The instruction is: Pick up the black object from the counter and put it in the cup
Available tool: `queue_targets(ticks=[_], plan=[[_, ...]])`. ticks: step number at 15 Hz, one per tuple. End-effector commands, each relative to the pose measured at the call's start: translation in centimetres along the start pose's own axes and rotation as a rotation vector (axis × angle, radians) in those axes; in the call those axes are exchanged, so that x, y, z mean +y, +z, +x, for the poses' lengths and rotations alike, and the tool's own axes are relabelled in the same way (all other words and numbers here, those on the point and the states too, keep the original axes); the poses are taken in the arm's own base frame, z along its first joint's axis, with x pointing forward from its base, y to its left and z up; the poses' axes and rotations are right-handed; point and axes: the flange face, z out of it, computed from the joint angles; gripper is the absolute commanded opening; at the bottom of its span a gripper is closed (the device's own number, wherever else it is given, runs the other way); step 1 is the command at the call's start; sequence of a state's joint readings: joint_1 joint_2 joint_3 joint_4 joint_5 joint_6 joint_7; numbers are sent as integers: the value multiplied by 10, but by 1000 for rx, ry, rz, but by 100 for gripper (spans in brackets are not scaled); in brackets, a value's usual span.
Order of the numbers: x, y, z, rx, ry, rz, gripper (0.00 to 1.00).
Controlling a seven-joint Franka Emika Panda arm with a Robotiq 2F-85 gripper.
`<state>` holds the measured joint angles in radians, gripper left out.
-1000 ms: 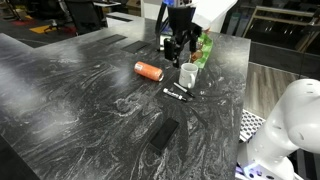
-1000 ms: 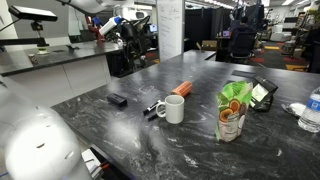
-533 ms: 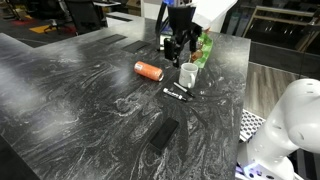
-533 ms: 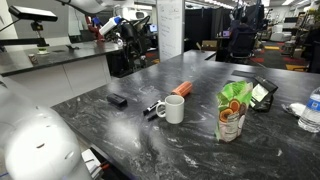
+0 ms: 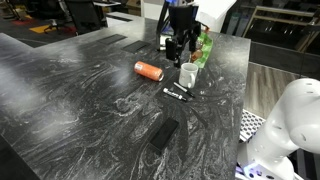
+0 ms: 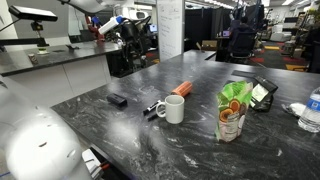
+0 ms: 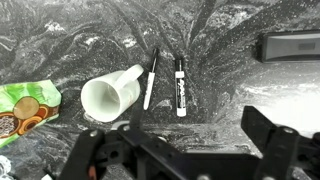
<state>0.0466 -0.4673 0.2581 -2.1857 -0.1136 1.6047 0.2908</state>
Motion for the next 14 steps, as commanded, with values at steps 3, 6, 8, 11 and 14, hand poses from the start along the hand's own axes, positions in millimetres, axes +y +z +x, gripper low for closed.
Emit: queue_targets(ticks=[3, 6, 8, 11, 14], plan=[[23, 16, -15, -22, -298, 79, 100], [28, 35, -16, -18, -464, 91, 100], [20, 53, -14, -23, -573, 93, 100], [6, 76, -12, -15, -739, 87, 100], [-5, 87, -14, 32, -894, 62, 100]])
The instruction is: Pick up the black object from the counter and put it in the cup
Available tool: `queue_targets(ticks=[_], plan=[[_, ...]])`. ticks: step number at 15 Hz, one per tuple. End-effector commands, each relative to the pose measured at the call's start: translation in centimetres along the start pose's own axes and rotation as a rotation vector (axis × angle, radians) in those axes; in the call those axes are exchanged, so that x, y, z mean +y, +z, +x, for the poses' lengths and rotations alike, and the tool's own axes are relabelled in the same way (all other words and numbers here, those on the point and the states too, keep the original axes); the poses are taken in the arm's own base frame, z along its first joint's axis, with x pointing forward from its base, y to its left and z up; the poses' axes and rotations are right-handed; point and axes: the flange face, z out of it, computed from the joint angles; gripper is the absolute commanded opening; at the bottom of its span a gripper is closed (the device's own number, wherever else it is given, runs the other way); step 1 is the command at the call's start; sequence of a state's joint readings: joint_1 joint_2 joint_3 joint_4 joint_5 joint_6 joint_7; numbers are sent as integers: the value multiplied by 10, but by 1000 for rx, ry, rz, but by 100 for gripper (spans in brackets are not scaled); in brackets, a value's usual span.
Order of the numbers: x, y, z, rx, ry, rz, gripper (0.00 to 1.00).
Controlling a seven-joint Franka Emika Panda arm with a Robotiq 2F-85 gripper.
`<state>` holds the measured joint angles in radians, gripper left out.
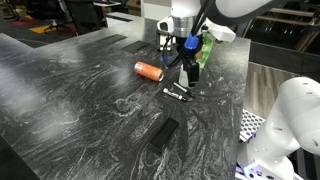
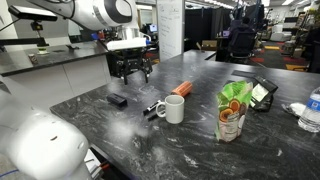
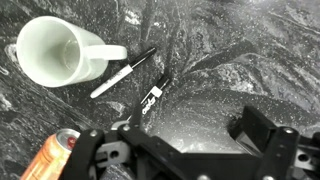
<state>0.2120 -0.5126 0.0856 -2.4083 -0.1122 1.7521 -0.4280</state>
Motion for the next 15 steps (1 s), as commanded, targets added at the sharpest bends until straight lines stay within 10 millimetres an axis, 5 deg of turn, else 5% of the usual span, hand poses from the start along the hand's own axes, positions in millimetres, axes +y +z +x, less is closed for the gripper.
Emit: queue_targets(ticks=[1, 4, 5, 11, 15], plan=[[-7, 16, 5, 37, -193, -35, 100], [-17, 19, 8, 79, -345, -30, 100], [-15, 12, 10, 47, -254, -28, 100], [-18, 15, 11, 56, -323, -27, 100], [-40, 41, 45, 46, -467, 43, 100]])
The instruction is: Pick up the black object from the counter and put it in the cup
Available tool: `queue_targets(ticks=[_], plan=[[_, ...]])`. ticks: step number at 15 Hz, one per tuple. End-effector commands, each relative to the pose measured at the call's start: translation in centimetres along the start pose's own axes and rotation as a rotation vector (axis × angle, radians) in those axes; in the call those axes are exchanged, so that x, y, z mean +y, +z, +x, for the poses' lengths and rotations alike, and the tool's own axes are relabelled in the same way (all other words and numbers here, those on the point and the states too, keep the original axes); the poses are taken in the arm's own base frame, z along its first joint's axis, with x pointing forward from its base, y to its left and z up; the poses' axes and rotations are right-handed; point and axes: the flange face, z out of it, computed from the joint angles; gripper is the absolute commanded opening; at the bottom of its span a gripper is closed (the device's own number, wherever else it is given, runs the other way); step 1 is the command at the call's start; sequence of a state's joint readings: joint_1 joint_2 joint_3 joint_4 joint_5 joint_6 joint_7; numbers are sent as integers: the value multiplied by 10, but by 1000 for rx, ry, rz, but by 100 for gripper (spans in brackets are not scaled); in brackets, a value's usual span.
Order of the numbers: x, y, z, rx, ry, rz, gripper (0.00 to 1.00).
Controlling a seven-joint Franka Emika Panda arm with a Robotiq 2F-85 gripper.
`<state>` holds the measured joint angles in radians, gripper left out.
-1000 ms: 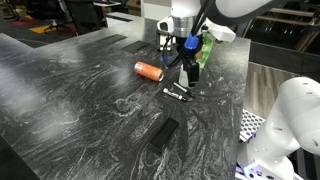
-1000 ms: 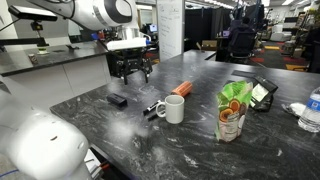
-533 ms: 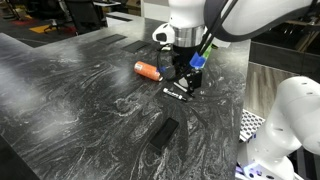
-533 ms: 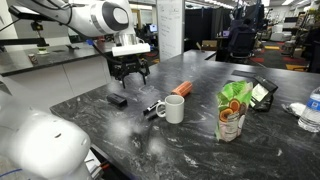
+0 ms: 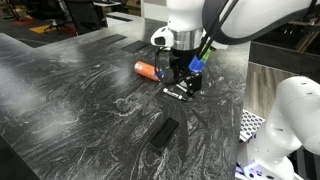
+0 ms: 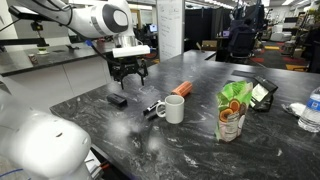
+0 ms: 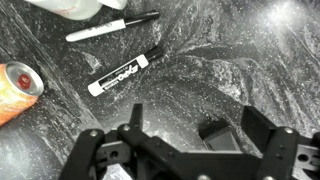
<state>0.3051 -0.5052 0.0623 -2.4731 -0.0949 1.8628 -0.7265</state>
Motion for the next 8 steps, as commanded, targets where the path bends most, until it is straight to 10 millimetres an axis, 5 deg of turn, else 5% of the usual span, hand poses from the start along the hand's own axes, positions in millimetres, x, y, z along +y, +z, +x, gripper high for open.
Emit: queue_targets(ticks=[1, 8], plan=[[-9, 31, 39, 6, -129, 85, 100], [-45, 82, 114, -206, -407, 138, 100]])
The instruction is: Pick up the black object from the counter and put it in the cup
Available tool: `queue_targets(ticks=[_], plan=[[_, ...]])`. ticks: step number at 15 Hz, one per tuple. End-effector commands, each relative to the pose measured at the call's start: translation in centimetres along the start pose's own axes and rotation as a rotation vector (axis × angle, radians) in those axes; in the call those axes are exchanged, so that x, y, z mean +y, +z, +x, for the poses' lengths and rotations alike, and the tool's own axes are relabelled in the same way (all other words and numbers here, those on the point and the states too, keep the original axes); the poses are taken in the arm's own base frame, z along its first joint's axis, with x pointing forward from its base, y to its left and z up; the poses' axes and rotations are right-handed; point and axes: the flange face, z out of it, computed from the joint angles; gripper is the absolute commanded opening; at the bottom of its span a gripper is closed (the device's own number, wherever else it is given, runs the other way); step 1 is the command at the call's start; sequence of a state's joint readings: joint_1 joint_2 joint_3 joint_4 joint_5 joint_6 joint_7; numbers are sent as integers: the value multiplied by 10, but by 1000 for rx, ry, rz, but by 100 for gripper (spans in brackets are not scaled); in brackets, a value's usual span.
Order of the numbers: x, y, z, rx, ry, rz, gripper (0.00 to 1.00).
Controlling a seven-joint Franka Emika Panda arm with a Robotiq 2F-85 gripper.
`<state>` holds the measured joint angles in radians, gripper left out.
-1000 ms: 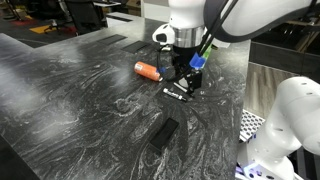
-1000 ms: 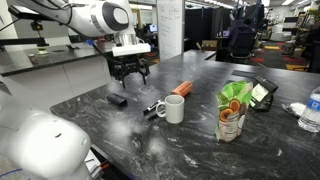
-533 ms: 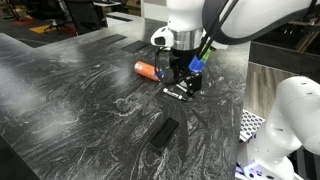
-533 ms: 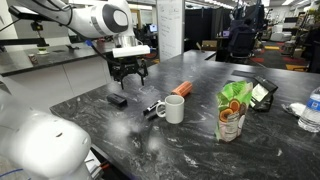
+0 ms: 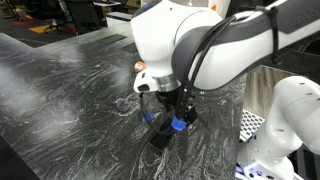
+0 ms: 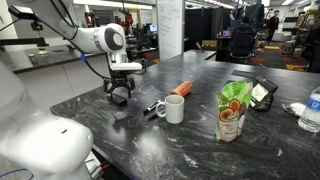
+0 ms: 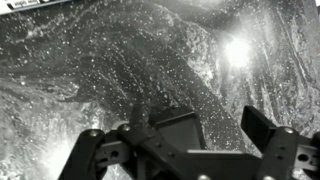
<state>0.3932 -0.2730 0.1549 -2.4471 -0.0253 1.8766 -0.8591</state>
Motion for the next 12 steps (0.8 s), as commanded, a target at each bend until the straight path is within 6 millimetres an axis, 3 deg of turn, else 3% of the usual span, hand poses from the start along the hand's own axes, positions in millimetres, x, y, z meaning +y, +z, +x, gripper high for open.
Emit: queue_targets(ticks=[1, 5, 9, 12], plan=[[10, 11, 41, -146, -130, -15, 100], [16, 8, 68, -238, -236, -114, 100], [14, 8, 91, -162, -236, -47, 100], [12, 3, 96, -111, -185, 4, 100]])
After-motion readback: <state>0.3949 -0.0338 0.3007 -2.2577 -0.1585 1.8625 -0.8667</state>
